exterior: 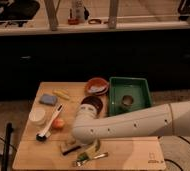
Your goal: Place eraser in paper cup
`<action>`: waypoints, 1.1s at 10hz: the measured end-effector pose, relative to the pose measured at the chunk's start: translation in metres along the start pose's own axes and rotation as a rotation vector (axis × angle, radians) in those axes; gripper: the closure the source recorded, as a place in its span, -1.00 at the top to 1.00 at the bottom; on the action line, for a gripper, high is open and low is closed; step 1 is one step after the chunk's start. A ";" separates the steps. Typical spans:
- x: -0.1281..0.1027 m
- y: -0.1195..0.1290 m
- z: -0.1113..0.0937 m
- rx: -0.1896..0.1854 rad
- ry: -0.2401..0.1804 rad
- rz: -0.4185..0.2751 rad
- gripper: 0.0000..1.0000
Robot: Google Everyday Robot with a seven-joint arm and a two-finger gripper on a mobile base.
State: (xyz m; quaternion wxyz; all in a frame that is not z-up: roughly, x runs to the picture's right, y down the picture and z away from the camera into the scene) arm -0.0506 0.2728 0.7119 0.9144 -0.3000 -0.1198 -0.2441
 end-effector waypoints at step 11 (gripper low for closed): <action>-0.027 -0.052 0.057 0.025 -0.094 0.165 0.53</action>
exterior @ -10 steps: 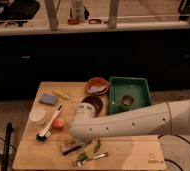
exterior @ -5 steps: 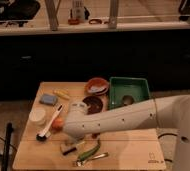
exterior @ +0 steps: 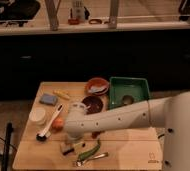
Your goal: Place eraser in paper cup
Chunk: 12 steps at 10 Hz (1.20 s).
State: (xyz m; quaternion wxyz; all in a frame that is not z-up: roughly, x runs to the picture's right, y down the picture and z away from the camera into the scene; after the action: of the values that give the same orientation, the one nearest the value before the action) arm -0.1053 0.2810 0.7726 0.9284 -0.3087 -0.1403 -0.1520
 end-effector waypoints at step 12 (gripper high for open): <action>0.001 0.005 -0.004 -0.029 -0.006 0.003 -1.00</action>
State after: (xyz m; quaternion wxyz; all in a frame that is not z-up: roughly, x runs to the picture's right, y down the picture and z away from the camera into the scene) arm -0.1016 0.2822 0.7678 0.9236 -0.3226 -0.1406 -0.1517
